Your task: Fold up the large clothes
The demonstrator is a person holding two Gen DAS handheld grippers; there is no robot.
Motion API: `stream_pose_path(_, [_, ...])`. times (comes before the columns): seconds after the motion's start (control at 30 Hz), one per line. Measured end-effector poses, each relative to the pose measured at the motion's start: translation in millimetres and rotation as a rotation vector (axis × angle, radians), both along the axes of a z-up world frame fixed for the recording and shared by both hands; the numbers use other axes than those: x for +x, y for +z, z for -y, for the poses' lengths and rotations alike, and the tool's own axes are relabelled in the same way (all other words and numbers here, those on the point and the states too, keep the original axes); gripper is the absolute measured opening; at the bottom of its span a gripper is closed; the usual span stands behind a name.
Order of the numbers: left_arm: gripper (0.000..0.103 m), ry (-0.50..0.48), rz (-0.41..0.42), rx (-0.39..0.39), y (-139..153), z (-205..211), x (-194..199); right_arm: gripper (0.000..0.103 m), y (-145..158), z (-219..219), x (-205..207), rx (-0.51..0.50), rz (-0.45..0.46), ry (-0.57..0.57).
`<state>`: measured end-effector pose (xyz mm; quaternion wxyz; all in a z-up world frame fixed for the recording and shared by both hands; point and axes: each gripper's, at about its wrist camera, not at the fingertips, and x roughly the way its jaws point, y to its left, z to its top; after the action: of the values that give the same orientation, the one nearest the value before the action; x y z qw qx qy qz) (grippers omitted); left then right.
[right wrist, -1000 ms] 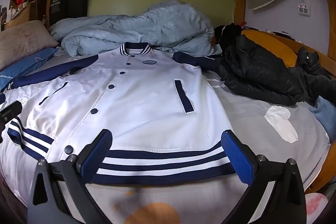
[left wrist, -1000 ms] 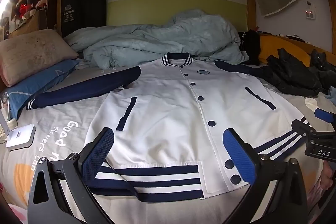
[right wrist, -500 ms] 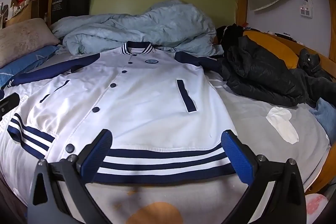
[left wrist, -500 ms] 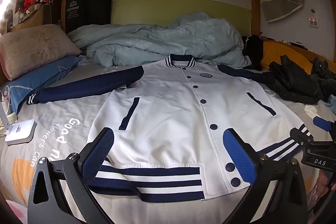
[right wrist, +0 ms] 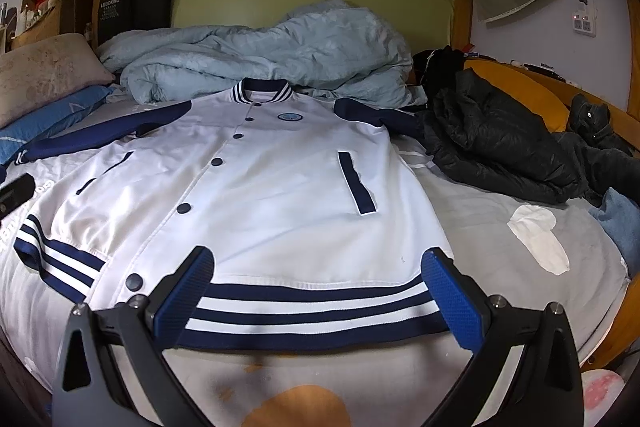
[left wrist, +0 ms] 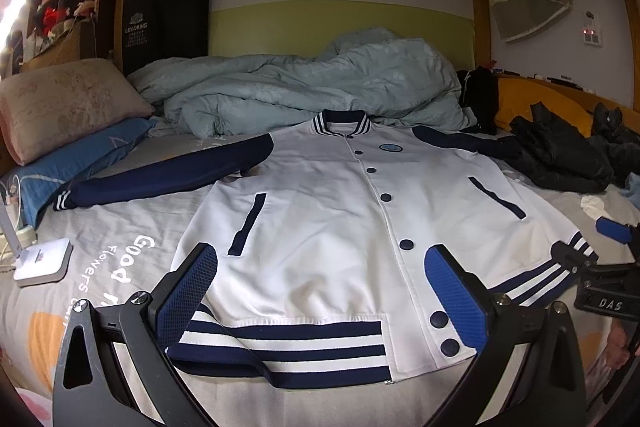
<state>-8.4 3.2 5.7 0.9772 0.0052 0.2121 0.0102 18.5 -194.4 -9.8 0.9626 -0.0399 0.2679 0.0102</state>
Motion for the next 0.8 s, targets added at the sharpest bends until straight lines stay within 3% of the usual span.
stream_pose_path(0.5, [0.103,-0.015,0.128,0.096,7,16,-20,0.103,0,4,2,0.016,-0.012,-0.008])
stream_pose_path(0.8, [0.103,-0.007,0.142,0.053,13,11,-24,0.103,-1,4,1,0.007,-0.008,-0.002])
